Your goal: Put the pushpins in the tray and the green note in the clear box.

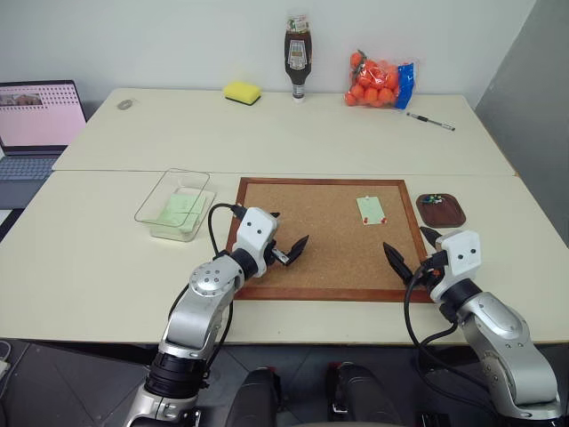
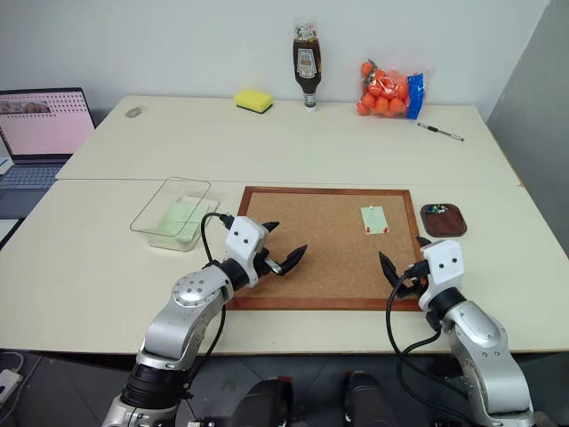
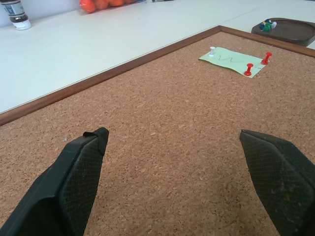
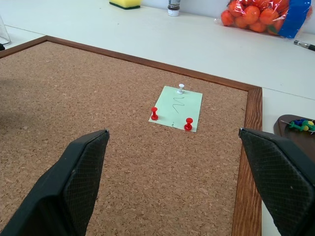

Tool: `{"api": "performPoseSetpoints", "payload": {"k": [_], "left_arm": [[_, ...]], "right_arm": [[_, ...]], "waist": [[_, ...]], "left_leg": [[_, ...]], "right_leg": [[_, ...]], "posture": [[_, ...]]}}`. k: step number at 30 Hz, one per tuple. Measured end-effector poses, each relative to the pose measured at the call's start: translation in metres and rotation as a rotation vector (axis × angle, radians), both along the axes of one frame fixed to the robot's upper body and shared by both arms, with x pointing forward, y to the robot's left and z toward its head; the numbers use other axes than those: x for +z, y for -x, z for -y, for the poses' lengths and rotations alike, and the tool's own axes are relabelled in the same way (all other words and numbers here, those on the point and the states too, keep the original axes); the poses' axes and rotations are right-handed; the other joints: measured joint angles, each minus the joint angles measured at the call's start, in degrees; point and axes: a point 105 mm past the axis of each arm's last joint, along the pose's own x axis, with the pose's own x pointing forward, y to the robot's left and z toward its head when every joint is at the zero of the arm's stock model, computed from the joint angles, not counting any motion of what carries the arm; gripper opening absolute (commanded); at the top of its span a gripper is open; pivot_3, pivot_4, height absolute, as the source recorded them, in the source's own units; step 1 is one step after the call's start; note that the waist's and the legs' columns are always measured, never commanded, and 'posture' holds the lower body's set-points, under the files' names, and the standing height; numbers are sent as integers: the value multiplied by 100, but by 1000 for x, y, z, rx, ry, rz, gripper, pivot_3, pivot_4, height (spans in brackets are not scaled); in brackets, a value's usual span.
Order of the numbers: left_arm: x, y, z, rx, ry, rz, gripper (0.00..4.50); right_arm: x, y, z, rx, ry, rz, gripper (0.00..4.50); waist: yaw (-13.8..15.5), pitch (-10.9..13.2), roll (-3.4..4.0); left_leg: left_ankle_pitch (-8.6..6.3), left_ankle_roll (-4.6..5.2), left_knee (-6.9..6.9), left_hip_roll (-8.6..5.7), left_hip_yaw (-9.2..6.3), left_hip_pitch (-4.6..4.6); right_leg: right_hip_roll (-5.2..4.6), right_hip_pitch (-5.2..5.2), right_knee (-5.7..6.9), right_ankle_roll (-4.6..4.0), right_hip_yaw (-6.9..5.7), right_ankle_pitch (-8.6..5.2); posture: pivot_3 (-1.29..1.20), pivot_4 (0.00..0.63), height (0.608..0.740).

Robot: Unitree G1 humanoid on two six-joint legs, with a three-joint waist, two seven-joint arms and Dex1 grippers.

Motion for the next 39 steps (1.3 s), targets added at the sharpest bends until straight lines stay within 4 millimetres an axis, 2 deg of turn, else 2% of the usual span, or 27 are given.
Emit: {"api": "performPoseSetpoints", "payload": {"k": [16,22,31,39], "left_arm": [[5,-9,-2,11,-5,46,4500],[13,-13,9,-66,4,67,3493],[-2,-17,24,-156,-25,2,1756],[-17,-17,25,-179,-49,-52,147]], "right_arm": [[1,0,-1,7,0,2,4476],[7,-5,-3,17,0,26,4500],[5,-5,-2,24,5,3,4500],[1,-4,-1,27,-18,-57,4500]], "waist": [[1,0,0],[2,0,0],[1,0,0],[-1,0,0]], "left_leg": [[0,0,0,1,0,-1],[0,0,0,-3,0,-1],[0,0,0,-6,2,-1],[0,0,0,-4,1,-1]], "right_leg": [[0,0,0,0,-1,0],[2,0,0,0,-2,0],[4,0,1,1,0,1],[3,0,1,1,0,1]], "posture": [[0,150,740],[0,150,740],[0,150,740],[0,150,740]]}}
